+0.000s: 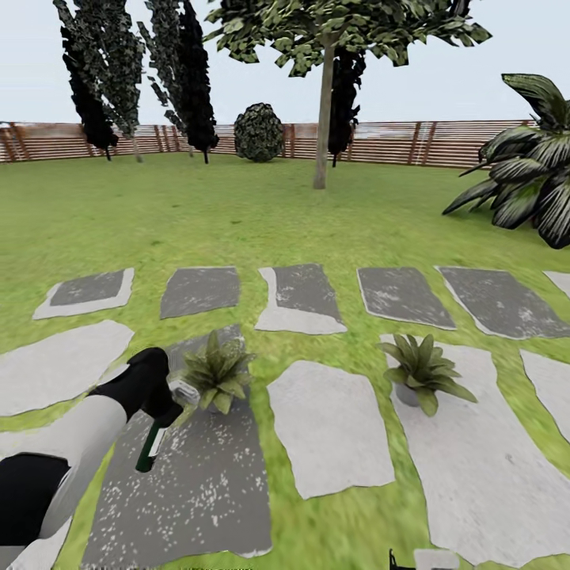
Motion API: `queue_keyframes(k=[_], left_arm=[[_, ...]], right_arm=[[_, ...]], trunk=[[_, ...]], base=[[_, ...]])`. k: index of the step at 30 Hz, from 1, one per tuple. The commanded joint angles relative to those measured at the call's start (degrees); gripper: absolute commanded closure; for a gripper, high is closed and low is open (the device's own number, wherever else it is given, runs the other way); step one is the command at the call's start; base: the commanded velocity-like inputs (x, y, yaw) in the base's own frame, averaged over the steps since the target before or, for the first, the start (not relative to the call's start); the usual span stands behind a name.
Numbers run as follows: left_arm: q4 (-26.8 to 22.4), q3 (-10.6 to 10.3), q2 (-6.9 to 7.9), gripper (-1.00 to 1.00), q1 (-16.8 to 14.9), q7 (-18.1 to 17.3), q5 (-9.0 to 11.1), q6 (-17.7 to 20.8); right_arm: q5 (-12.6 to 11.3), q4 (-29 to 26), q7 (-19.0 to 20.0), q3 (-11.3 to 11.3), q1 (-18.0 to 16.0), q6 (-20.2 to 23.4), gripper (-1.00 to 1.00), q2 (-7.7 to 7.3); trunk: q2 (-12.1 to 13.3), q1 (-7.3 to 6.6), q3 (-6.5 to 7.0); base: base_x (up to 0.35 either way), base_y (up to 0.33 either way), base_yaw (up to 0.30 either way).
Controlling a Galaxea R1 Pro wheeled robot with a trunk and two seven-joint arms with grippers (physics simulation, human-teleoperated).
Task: Pick up the pesticide atomizer in the garden and spray insectifuge to fully cover both potted plants in the garden.
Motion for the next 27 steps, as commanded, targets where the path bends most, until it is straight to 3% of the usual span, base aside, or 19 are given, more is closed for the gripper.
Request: queue_keyframes(k=[1, 7, 14, 23, 27], left_arm=[[-0.1, -0.23, 0.04, 1.0, 0.35, -0.58, -0.46, 0.24], [-0.08, -0.14, 0.34, 1.0, 1.62, -0.51, -0.54, 0.19], [-0.06, -0.09, 1.75, 1.0, 1.78, -0.56, -0.47, 0.19], [0.01, 0.03, 1.24, 1.0, 1.79, -0.69, -0.46, 0.1], [-0.09, 0.04, 1.03, 1.0, 3.29, -0.67, -0.59, 0.1]], right_arm=[[-0.59, 0.0, -0.06, 0.51, -0.01, -0.15, -1.0, 0.01], [-0.59, -0.02, -0.06, 0.51, -0.01, -0.15, -1.0, -0.03], [-0.59, 0.0, -0.06, 0.51, -0.01, -0.15, -1.0, -0.04], [-0.59, 0.01, -0.06, 0.51, -0.01, -0.15, -1.0, -0.02], [-0.59, 0.01, -0.06, 0.51, -0.01, -0.15, -1.0, -0.02]], trunk=[[-0.02, -0.01, -0.05], [-0.02, -0.01, -0.05], [-0.02, -0.01, -0.05], [-0.02, -0.01, -0.05], [-0.02, -0.01, -0.05]], base=[[0.0, -0.183, 0.218], [0.121, -0.161, 0.064], [0.024, -0.014, 0.076], [0.0, 0.0, 0.27], [0.139, -0.041, 0.16]])
